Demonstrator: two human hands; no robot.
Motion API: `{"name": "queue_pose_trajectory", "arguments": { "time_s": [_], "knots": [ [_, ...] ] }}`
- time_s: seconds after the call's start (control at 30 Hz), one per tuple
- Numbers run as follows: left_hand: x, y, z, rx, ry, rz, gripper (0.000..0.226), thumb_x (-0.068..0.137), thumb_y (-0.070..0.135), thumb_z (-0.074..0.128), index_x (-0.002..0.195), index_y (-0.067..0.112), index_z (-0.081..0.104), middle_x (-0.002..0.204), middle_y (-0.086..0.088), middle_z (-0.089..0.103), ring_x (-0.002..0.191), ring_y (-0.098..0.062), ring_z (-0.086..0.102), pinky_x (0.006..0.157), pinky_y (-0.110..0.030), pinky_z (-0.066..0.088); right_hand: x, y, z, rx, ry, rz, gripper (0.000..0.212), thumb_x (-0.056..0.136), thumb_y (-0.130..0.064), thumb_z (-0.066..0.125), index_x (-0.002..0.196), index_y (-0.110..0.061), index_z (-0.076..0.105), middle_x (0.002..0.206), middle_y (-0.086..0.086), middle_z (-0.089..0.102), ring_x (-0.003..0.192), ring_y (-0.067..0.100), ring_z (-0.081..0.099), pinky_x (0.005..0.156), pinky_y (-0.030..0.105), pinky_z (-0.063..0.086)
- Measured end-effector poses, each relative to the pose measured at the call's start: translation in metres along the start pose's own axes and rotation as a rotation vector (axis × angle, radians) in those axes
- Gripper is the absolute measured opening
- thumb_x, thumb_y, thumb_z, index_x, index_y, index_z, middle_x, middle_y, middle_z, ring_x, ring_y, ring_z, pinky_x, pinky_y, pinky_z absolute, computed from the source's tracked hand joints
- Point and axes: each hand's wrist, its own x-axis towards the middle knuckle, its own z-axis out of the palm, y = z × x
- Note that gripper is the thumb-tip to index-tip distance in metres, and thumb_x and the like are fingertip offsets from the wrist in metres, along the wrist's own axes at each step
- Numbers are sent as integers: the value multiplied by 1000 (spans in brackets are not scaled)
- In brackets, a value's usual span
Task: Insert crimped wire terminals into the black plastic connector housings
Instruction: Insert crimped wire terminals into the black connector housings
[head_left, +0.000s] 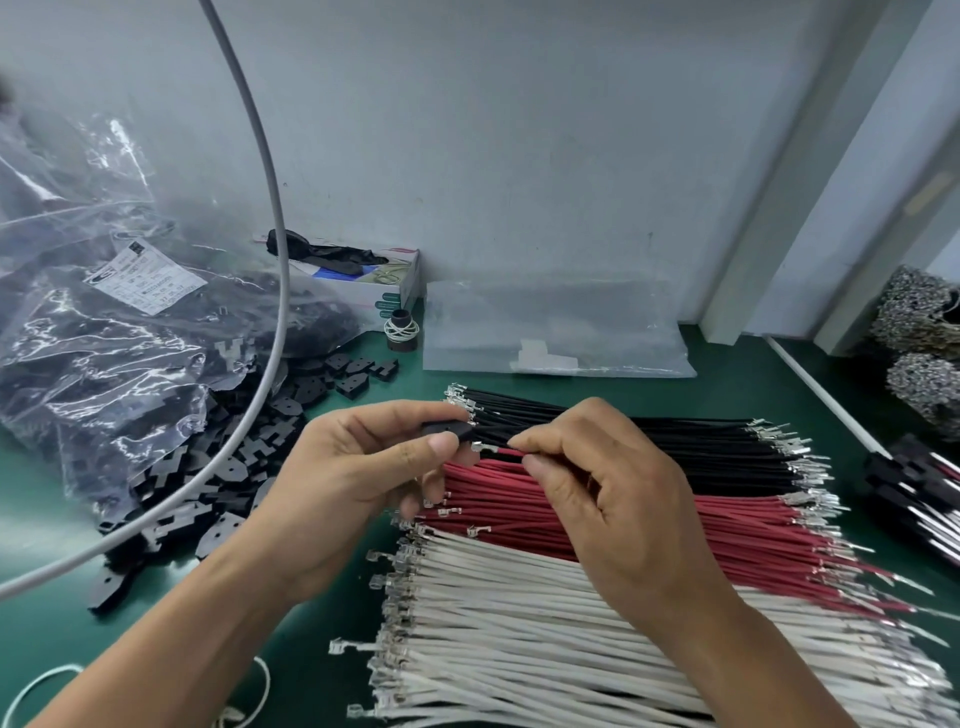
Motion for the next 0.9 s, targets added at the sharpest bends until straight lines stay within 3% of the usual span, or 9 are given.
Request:
{"name": "queue_pose_trajectory", "arguments": {
  "time_s": [0.13,0.27,0.43,0.63,0.9],
  "knots": [
    [0,0,-3,-7,-55,-4,36,75,20,86,108,8,79,94,-22,77,62,-17,62,53,-23,49,0,-3,-1,25,79,-36,13,96,-25,63,99,-22,75,92,-14,60,85,11,62,68,28,51],
    [0,1,-5,6,-67,-1,55,65,37,94,110,9,79,95,-21,77,65,-17,63,58,-25,51,0,-4,-1,41,133,-43,11,94,-24,65,96,-20,75,90,-13,60,83,12,62,66,28,51],
    [-1,3,-4,10,-69,-4,60,61,41,96,109,9,79,94,-21,77,66,-19,63,61,-26,52,1,-5,-1,56,153,-43,9,91,-21,68,95,-19,76,90,-13,59,83,11,62,67,24,50],
    [-2,6,-2,12,-73,-8,32,74,18,87,104,9,81,89,-21,76,65,-21,62,60,-27,51,1,-6,0,69,127,-87,13,92,-21,68,95,-15,79,87,-8,58,77,12,60,64,23,48],
    [-2,6,-2,36,-90,-39,31,72,16,78,101,5,80,84,-23,74,62,-20,62,58,-23,53,1,-3,-1,49,121,-122,12,92,-19,70,94,-12,80,86,-5,58,74,13,58,62,30,49]
  ]
}}
